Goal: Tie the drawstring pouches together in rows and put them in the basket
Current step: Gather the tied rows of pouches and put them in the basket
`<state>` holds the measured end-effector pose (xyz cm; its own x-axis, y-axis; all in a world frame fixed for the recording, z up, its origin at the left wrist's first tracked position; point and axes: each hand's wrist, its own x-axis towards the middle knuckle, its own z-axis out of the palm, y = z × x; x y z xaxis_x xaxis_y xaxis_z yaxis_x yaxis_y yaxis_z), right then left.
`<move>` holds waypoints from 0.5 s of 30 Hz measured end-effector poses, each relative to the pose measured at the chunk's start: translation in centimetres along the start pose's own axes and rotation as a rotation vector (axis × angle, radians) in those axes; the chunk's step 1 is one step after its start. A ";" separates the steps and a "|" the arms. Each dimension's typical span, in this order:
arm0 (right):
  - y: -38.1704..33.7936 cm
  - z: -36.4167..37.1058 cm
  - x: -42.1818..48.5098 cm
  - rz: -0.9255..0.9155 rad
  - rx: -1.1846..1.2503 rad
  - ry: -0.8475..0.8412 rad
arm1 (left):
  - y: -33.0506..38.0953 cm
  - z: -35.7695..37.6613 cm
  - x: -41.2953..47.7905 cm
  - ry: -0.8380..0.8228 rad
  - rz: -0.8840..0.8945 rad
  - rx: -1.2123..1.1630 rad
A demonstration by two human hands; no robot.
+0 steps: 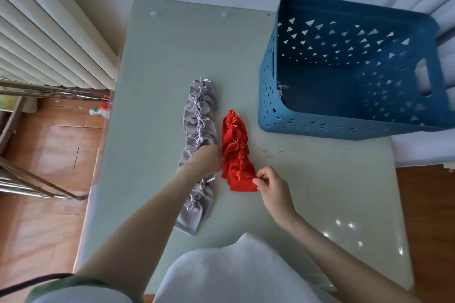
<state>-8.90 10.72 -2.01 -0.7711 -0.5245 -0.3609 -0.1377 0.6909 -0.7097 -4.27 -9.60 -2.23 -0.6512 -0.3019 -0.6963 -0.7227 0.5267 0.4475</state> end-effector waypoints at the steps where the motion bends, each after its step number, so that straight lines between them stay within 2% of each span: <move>1: 0.0 -0.1 0.0 -0.005 0.018 0.008 | 0.0 0.1 0.0 0.006 0.000 0.002; 7: 0.3 -0.1 0.2 0.026 0.148 -0.095 | -0.2 0.5 -0.2 0.058 0.014 0.028; 11: 0.3 1.0 1.9 0.102 0.049 -0.088 | -0.3 1.0 -0.2 0.053 0.032 0.046; 15: 0.4 1.9 2.9 0.052 -0.032 -0.087 | -0.7 1.3 -0.1 0.050 0.071 0.069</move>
<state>-10.00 8.54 -4.54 -0.7209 -0.5280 -0.4490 -0.1196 0.7329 -0.6697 -3.41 -8.90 -3.18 -0.7120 -0.3001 -0.6348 -0.6579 0.6010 0.4538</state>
